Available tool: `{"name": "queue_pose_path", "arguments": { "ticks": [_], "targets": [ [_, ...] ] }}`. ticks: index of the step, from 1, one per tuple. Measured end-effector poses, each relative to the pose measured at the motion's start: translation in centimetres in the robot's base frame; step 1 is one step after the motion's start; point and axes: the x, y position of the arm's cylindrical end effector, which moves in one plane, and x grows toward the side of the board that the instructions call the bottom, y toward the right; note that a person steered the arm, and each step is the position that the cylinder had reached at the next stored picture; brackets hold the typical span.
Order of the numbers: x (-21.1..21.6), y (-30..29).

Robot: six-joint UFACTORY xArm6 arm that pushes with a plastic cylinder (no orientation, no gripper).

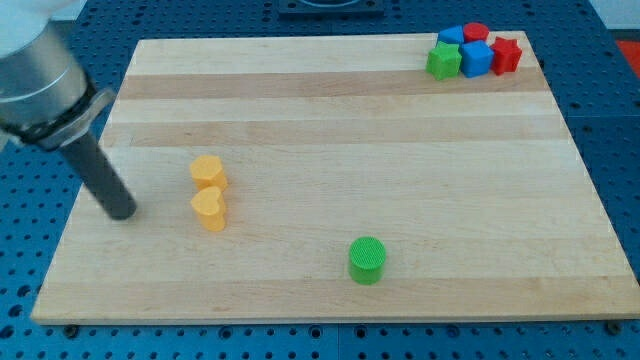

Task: Move the yellow heart to the bottom left side of the green circle

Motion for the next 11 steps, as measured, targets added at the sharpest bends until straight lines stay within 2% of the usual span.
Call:
{"name": "queue_pose_path", "arguments": {
  "ticks": [1,2,3,5,6,7,9,10,11],
  "targets": [
    [-0.6,6.4],
    [1.8,13.1],
    [4.6,17.2],
    [3.8,16.9],
    [3.7,13.1],
    [5.0,12.1],
    [7.3,20.5],
    [6.5,20.7],
    [3.7,18.4]
  ]
}}
